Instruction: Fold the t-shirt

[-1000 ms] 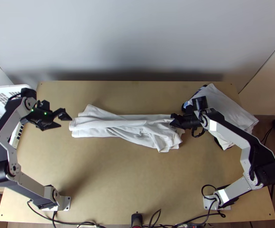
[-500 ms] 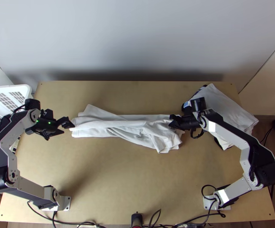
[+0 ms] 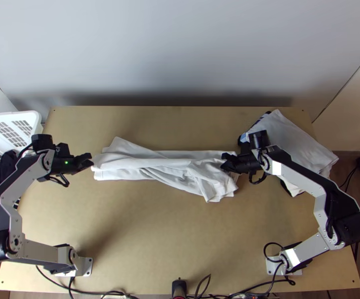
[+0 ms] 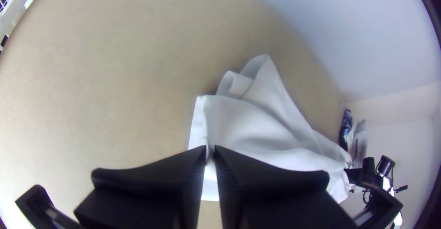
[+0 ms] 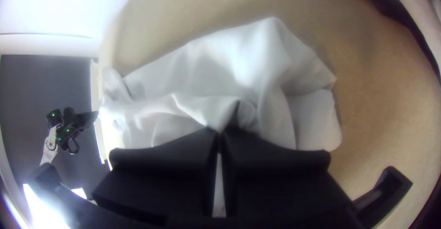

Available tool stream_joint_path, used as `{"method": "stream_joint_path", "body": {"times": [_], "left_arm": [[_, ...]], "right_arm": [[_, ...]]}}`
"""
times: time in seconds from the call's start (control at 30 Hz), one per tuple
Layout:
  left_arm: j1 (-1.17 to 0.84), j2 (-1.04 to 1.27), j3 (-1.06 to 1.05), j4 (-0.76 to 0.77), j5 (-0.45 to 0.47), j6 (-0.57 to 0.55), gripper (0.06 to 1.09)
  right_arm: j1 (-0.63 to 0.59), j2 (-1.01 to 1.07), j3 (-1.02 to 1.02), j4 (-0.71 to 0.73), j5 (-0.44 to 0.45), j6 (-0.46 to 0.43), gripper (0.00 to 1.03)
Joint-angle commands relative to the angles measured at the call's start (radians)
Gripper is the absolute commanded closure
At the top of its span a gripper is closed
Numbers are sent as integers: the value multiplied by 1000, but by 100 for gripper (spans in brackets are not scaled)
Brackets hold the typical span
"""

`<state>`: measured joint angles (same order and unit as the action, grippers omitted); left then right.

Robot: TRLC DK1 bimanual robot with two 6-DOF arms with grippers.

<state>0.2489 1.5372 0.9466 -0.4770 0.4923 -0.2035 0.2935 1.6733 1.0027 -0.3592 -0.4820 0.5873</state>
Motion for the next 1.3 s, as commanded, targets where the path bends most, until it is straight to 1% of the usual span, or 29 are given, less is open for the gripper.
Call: {"method": "stream_joint_path", "body": {"times": [0.0,0.07,0.17,0.3,0.37,0.6,0.77,0.9,0.93,1.0,1.07,1.2,1.27], "left_arm": [[4,-77,-48,118,72,-93,105],[16,-80,-11,95,89,-135,105],[39,-80,77,-17,155,-146,105],[56,-80,153,-94,200,-178,105],[67,-78,189,-120,216,-212,105],[75,-19,216,-121,216,-286,105],[84,23,204,-120,215,-284,105],[90,11,196,-121,216,-277,105],[92,6,193,-121,216,-277,105],[93,-6,184,-127,219,-274,105],[90,-17,179,-190,246,-237,105],[44,-84,166,-397,255,-114,105],[24,-160,127,-416,255,-108,105]], "right_arm": [[3,-7,-10,2,0,-1,100],[-1,-9,-12,2,0,-1,100],[-1,-12,-12,2,0,-1,100],[3,-12,-7,2,0,-1,100],[4,-12,-6,2,0,-1,100],[3,-14,-10,2,0,-1,100],[3,-30,-19,2,0,3,100],[1,-92,-26,-20,-3,6,100],[3,-118,-26,-43,-7,6,100],[6,-169,-24,-121,-69,6,100],[27,-221,-18,-224,-109,6,100],[85,-353,-18,-388,-121,20,100],[104,-420,-24,-420,-121,46,100]]}}
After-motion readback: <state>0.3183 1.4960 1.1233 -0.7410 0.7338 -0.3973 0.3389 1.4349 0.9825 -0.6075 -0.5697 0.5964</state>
